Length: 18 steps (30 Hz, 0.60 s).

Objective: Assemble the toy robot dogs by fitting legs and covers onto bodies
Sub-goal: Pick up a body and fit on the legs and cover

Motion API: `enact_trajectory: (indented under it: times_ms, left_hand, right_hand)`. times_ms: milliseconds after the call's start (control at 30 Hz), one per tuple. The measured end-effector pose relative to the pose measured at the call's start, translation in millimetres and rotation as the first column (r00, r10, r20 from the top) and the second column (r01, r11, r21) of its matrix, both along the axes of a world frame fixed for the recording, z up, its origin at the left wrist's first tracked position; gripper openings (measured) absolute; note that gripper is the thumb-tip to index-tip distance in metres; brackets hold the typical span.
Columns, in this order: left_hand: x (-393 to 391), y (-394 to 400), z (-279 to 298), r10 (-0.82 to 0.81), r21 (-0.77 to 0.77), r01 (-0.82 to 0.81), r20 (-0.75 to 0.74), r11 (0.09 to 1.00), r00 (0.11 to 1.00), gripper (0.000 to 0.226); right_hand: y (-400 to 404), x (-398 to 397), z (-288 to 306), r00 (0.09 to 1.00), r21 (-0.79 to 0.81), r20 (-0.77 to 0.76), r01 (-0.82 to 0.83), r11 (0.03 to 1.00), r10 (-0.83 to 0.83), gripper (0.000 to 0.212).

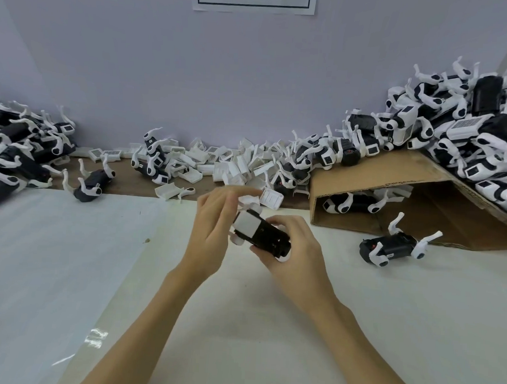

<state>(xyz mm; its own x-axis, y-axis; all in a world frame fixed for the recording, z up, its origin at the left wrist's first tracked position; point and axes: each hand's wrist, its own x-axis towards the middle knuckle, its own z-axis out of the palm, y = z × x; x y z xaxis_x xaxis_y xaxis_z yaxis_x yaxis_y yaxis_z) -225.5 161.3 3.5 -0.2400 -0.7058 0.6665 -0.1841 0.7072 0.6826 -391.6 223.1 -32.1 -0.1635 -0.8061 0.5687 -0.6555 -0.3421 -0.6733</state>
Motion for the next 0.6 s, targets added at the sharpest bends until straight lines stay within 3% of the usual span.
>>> enact_trajectory:
  times_ms: [67,167,300,433,600]
  left_hand:
    - [-8.2,8.8,-2.4,-0.019,0.072,0.025,-0.081,0.997,0.997,0.052]
    - [-18.4,15.9,-4.6,0.082,0.088,-0.062,-0.251,0.994,0.965,0.059]
    - [-3.0,3.5,1.7,0.075,0.233,0.055,-0.514,0.971,0.855,0.073]
    - [10.1,-5.7,5.6,0.052,0.33,0.176,-0.581,0.927,0.812,0.085]
    - [15.6,-8.0,8.3,-0.046,0.325,0.339,-0.658,0.883,0.752,0.087]
  right_hand:
    - [0.7,1.4,-1.0,0.998,-0.052,-0.066,0.005,0.999,-0.009,0.054]
    - [1.6,5.3,-4.2,0.995,-0.063,-0.08,-0.06,0.996,0.055,0.065]
    - [0.8,6.0,-3.7,0.987,-0.022,-0.072,-0.144,0.989,0.142,0.079]
    - [1.3,10.2,-2.1,0.983,-0.05,-0.122,-0.141,0.989,0.134,0.075]
    - [4.7,10.1,1.1,0.979,-0.159,-0.184,-0.123,0.98,0.093,0.064]
